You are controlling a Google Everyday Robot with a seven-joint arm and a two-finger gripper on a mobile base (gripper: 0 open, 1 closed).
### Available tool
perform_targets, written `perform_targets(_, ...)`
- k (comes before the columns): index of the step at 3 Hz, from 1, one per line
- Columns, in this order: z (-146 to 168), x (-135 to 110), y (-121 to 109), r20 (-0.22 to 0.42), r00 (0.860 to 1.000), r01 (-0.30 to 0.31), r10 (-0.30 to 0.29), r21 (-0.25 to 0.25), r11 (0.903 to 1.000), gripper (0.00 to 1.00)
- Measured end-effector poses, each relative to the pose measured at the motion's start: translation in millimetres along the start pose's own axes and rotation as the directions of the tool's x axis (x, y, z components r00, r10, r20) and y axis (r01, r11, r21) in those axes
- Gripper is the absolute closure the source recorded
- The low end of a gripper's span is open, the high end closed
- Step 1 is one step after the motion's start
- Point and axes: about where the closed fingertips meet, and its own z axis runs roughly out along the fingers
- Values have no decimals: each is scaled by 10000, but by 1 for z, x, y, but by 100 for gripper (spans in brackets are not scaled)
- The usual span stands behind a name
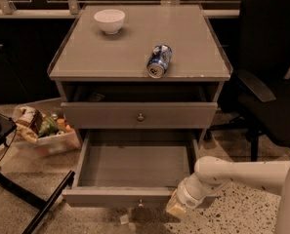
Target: Close middle drawer
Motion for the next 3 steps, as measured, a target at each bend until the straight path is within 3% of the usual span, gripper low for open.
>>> perform_targets(2, -1, -7, -12, 192, 9993, 324, -335, 552, 9979, 11)
perform_targets(3, 1, -10, -16, 264, 9983, 497, -516, 693, 9964, 0)
